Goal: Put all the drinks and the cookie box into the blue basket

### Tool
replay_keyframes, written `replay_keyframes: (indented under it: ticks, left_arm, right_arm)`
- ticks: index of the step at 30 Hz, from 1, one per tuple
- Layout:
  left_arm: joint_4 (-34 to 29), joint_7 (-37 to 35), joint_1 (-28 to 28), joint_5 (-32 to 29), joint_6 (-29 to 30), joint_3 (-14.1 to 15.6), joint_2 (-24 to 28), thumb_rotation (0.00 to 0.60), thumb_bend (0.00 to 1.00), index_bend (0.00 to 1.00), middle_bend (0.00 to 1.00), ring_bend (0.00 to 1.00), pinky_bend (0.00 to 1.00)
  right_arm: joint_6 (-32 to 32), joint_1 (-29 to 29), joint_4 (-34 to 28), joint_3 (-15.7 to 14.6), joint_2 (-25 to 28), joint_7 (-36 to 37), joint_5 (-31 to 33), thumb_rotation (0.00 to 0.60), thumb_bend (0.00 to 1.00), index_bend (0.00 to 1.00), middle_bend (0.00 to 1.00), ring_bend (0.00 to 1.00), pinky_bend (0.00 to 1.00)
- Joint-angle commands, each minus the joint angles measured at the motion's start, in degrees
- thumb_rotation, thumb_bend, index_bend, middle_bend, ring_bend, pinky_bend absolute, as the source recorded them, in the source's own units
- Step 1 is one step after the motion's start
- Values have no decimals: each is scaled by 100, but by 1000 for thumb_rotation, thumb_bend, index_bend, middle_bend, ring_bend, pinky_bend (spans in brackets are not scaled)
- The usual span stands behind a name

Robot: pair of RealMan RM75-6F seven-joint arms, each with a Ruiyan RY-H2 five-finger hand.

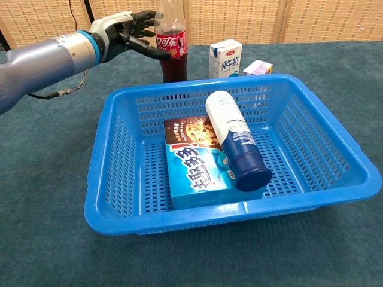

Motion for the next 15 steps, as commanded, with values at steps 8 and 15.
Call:
replay_keyframes:
  ticks: [8,15]
  left_arm:
    - [546,398,-308,-210,-28,-268,-552,600,467,501,265,276,326]
    - [409,771,-246,-249,259,-344,-570,600,706,667,410,402,422]
  right_arm:
    - [-29,8,-12,4,31,94,6,600,0,0,0,0,0]
    - [-64,18,-12,-9,51,155,-15,600,0,0,0,0,0]
